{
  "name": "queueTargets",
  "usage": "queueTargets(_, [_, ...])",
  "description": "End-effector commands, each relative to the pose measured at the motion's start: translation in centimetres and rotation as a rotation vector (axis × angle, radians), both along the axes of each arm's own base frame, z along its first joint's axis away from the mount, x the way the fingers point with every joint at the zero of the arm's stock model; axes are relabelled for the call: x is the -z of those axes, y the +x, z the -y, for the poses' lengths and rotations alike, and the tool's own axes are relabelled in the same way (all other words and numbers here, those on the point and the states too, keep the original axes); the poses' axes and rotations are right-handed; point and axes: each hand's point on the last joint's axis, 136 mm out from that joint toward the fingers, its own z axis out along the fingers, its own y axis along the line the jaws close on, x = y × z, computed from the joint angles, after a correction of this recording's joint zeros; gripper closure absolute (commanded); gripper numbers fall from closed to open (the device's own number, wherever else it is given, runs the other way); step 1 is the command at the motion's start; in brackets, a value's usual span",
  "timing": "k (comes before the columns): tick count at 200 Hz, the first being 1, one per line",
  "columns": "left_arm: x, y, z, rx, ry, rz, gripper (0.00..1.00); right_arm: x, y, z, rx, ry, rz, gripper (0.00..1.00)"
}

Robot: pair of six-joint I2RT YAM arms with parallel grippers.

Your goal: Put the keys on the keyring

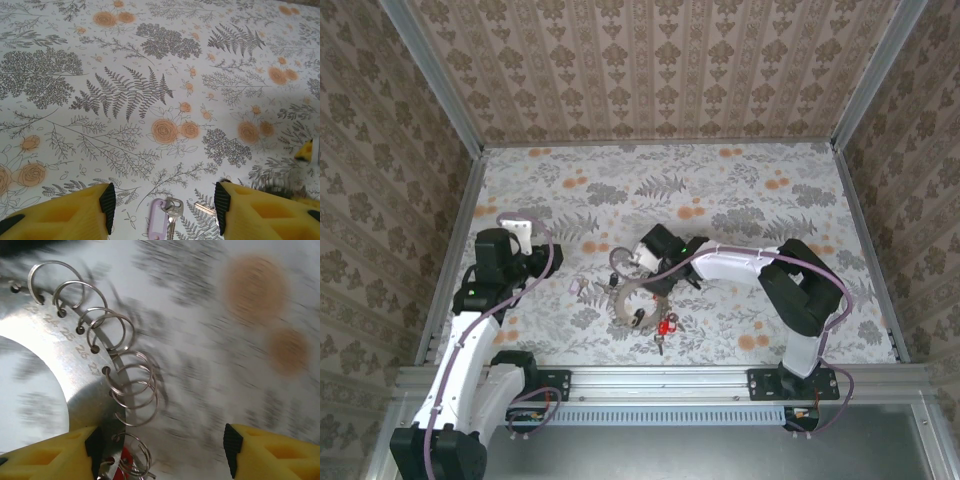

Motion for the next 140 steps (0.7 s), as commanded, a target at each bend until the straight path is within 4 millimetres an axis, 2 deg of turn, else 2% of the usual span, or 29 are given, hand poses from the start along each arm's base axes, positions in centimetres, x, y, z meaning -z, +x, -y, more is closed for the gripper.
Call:
queueTargets(1, [0.5,-0.7,-0.1,-0.012,-0.025,-0.015,0.42,-2.2,1.2,2.0,-0.049,-0.038,0.057,0.34])
queueTargets(14, [0.9,-1.1,-0.1,-0.02,-0.04,-0.034,0.42,-3.4,0.4,1.2,-0.166,-0.009,0.08,0.33])
queueTargets(35, [1.6,-1.6,-0.2,-0.046,-0.066,-0.07,0.41,-5.9,-2.1,-1.2,-0.335,0.086,0.073,0.34])
queueTargets(60, [2.3,-1.9,-0.2,-0.063,-0.093,-0.102,0.41,-7.3,-6.0,-4.2,-0.51,0.165,0.043,0.35])
queueTargets(85, [2.9,-2.1,-0.3,-0.072,-0.101,-0.113,0.4,-6.4,-9.6,-5.9,-0.706,0.156,0.027,0.42])
queueTargets(111, [2.7,-2.4,-0.3,-0.051,-0.08,-0.095,0.4,-5.5,-9.2,-6.2,-0.795,0.096,0.066,0.55])
queueTargets(140, [2.4,-2.7,-0.6,-0.046,-0.054,-0.065,0.4,-4.6,-9.9,-5.9,-0.968,0.002,-0.007,0.63])
